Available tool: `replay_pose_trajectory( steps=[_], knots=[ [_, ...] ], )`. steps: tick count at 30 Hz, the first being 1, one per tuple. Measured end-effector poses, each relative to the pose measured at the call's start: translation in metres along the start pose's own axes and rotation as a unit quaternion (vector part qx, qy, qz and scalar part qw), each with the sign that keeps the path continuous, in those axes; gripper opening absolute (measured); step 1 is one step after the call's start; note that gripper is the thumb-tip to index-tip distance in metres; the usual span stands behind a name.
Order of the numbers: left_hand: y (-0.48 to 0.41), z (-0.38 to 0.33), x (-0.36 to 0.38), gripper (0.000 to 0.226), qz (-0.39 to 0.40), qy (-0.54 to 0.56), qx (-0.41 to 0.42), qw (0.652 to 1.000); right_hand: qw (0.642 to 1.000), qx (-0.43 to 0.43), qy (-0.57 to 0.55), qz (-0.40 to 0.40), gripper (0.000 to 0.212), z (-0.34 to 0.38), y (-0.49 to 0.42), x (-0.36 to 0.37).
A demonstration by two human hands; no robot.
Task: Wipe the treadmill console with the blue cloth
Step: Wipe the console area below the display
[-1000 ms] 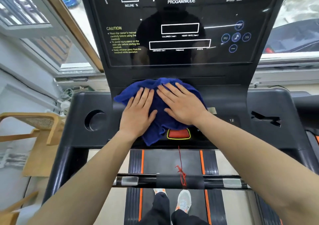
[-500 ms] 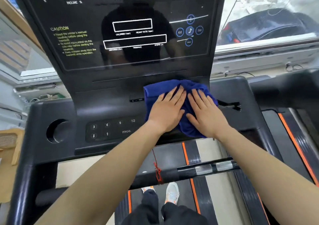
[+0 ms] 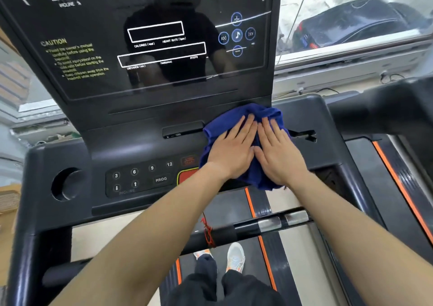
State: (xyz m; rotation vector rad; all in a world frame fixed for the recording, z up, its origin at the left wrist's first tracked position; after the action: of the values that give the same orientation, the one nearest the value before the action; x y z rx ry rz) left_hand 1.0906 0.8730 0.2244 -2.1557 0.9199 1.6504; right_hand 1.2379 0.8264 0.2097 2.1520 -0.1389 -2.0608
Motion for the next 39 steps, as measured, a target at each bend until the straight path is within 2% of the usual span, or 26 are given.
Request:
replay_pose_trajectory(
  steps=[3, 6, 11, 16, 19, 24, 28, 33, 37, 39],
  knots=[
    [0.036, 0.003, 0.006, 0.065, 0.018, -0.015, 0.021, 0.999, 1.0, -0.008, -0.004, -0.007, 0.075, 0.022, 0.038, 0.0],
    [0.085, 0.035, 0.007, 0.065, 0.0, -0.011, -0.001, 1.0, 0.996, -0.091, -0.011, 0.02, 0.075, 0.06, 0.056, -0.005],
    [0.16, 0.112, -0.002, 0.066, -0.044, -0.004, -0.117, 0.992, 0.976, -0.215, -0.021, 0.032, 0.078, 0.155, 0.019, -0.019],
    [0.223, 0.164, -0.006, 0.066, -0.072, 0.025, -0.249, 0.965, 0.959, -0.279, -0.03, 0.034, 0.071, 0.255, -0.001, -0.032],
    [0.247, 0.168, 0.0, 0.065, -0.073, 0.005, -0.298, 0.952, 0.951, -0.306, -0.019, 0.03, 0.07, 0.28, 0.008, -0.028],
    [0.232, 0.131, 0.001, 0.064, -0.062, -0.005, -0.288, 0.956, 0.947, -0.319, 0.009, 0.014, 0.073, 0.24, 0.023, -0.021],
    [0.16, 0.095, -0.005, 0.06, -0.051, 0.018, -0.224, 0.973, 0.973, -0.23, 0.005, 0.005, 0.074, 0.157, 0.013, -0.019],
    [0.078, 0.013, 0.012, 0.059, -0.023, -0.006, -0.121, 0.992, 0.996, -0.089, -0.011, 0.013, 0.085, 0.05, 0.032, -0.008],
    [0.069, -0.036, 0.032, 0.063, -0.017, -0.038, -0.076, 0.996, 0.999, -0.04, -0.02, -0.008, 0.078, 0.022, 0.065, 0.001],
    [0.077, -0.047, 0.034, 0.06, -0.058, -0.007, -0.054, 0.997, 0.998, -0.042, -0.04, -0.032, 0.071, 0.023, 0.078, 0.004]
  ],
)
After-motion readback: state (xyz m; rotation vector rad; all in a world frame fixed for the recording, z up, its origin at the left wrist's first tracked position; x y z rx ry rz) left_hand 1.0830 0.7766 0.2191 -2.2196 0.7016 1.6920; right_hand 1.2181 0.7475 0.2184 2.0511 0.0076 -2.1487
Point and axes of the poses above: each hand's wrist, its own y-axis away from the middle knuckle, its own x-axis out of the palm, z = x × y, the point moved 2 cm from there along -y, towards the middle knuckle, and after that the axes turned 9 degrees about y, right-handed, at the moved point
